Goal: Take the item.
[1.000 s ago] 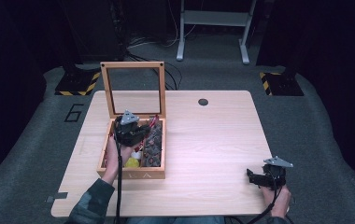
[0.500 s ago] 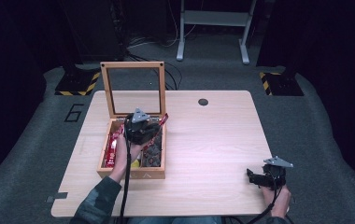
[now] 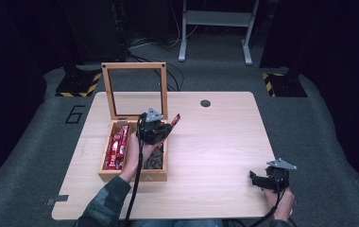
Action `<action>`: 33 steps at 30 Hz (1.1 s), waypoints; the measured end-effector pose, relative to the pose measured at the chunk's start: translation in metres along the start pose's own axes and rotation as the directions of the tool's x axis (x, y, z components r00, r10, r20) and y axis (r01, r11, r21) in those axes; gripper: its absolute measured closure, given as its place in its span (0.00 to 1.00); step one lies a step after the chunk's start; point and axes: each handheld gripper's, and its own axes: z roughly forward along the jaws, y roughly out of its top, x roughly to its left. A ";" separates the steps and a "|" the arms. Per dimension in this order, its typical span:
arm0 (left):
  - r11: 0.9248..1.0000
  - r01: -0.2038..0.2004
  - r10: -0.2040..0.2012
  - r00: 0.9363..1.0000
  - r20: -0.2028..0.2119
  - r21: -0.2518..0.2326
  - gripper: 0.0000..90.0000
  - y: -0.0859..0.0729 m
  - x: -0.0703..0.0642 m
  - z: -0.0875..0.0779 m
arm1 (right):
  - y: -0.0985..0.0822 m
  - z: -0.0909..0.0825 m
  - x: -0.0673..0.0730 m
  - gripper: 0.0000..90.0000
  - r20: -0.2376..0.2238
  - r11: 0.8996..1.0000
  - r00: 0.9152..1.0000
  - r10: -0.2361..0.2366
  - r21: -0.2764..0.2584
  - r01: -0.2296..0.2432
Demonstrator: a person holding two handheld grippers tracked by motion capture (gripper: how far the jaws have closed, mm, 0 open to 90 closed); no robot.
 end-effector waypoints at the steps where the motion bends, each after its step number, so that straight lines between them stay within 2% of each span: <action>1: 1.000 0.000 0.000 1.000 0.000 0.000 0.92 0.000 0.000 0.000 | 0.000 0.000 0.000 0.10 0.000 1.000 1.000 0.000 0.000 0.000; 22: 1.000 -0.012 0.012 1.000 0.029 0.011 0.92 0.013 -0.018 0.027 | 0.000 0.000 0.000 0.10 0.001 1.000 1.000 0.002 -0.001 -0.002; 33: 1.000 0.003 -0.004 0.998 0.056 0.013 0.92 0.019 -0.034 0.050 | 0.000 0.000 0.000 0.10 0.001 1.000 1.000 0.003 -0.001 -0.003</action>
